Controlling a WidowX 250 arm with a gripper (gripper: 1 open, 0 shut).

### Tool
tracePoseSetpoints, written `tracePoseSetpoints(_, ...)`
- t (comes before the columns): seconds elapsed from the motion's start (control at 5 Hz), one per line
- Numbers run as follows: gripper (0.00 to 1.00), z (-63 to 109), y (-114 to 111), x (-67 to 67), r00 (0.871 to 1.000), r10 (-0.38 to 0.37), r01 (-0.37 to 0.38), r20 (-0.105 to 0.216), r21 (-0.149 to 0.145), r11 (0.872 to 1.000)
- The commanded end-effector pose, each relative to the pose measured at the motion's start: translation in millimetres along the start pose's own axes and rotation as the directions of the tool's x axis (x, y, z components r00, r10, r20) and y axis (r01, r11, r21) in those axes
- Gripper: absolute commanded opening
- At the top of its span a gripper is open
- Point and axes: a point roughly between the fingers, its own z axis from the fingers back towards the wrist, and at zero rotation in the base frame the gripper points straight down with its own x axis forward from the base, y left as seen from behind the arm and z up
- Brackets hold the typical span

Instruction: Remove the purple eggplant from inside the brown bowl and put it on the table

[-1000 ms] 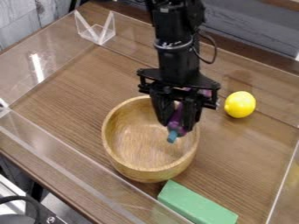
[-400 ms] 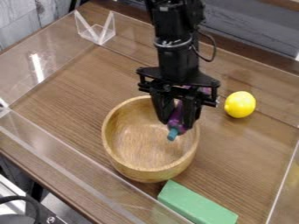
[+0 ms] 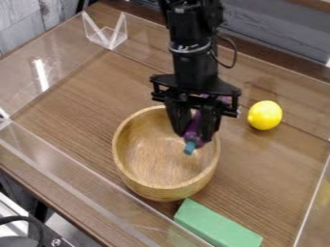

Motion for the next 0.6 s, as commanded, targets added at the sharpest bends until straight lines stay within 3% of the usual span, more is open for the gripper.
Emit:
tracePoseSetpoints(0.0,0.0,11.8,-0.3,10.3,0.999,0.0,0.0,0.054,-0.002,1.0)
tracePoseSetpoints(0.4,0.0,11.9,0.8,11.4,0.998,0.008,-0.008,0.057,-0.002,1.0)
